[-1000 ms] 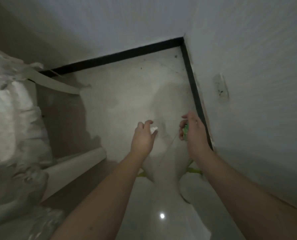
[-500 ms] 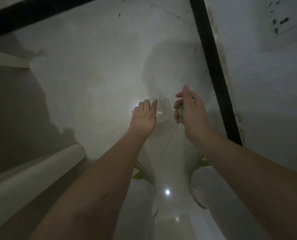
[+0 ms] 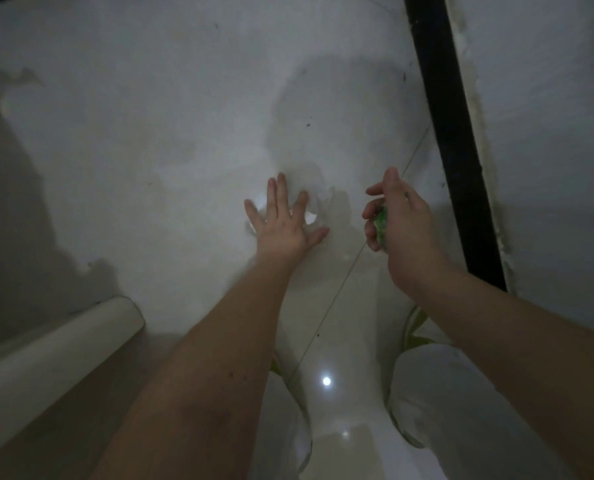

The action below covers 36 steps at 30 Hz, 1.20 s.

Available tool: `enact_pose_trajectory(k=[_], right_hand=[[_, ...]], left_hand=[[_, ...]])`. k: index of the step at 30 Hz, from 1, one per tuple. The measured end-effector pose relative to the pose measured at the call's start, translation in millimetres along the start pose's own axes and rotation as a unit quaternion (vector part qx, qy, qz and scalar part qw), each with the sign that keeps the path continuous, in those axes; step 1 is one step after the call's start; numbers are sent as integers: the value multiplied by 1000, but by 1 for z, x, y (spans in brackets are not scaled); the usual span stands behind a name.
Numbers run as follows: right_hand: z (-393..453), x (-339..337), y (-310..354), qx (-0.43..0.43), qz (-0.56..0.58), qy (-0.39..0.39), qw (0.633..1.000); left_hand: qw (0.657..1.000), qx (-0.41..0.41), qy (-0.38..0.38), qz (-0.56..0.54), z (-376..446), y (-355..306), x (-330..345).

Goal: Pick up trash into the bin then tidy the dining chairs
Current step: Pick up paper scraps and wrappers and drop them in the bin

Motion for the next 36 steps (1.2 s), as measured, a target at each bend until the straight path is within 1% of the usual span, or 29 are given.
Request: enact_pose_trajectory(k=[2, 4, 7, 10, 12, 14, 15, 17, 18, 19, 20, 21, 22, 23, 24, 26, 30, 34, 36], right_hand=[[0, 0, 0, -4, -11, 0, 1000], [-2, -2, 0, -12, -24, -1, 1000], [-9, -9, 4, -13, -38, 2, 999], [-27, -22, 17, -6, -57, 11, 998], [-45, -31, 29, -2, -47, 11, 999], [-68, -37, 44, -5, -53, 16, 998], [-81, -40, 51, -5, -54, 15, 998], [-109, -45, 65, -2, -47, 15, 999], [-124, -46, 73, -2, -47, 19, 999], [-140, -47, 81, -1, -50, 24, 998], [-156, -48, 91, -1, -53, 30, 998], [-172, -48, 100, -2, -54, 40, 998], [-189, -47, 111, -6, -53, 52, 997], [-206, -46, 121, -12, -55, 64, 996], [-222, -46, 132, -19, -58, 75, 995], [-253, -44, 157, -32, -58, 100, 993], [-313, -41, 209, -38, -48, 128, 990], [-369, -40, 260, -54, -7, 162, 985], [-397, -41, 286, -67, -17, 179, 981]], left_hand=[[999, 14, -5, -45, 0, -2, 1], [996, 49, -37, -67, -4, -8, 0], [993, 40, -52, -98, -10, -9, -15], [988, 10, -43, -146, -28, -16, -46], [986, 19, -31, -162, -46, -25, -77], [985, 29, -38, -163, -67, -35, -115], [983, 15, -33, -178, -76, -39, -134], [968, -58, -8, -246, -94, -40, -169], [948, -99, 10, -301, -103, -40, -189], [919, -130, 14, -371, -113, -40, -210], [878, -157, 12, -451, -123, -40, -231], [822, -183, 10, -538, -132, -39, -252], [757, -212, 6, -618, -143, -38, -273], [701, -237, -3, -672, -155, -36, -292], [668, -255, -24, -699, -166, -34, -315], [629, -269, -64, -727, -182, -29, -367], [554, -276, -108, -778, -213, -29, -478], [418, -239, -107, -870, -257, -46, -567], [370, -217, -93, -899, -282, -55, -607]])
Point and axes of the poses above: each hand's wrist, its own z-axis towards the middle knuckle, its own x-axis out of the palm, y = z × x, the point moved 5 cm from there along z, towards the middle knuckle
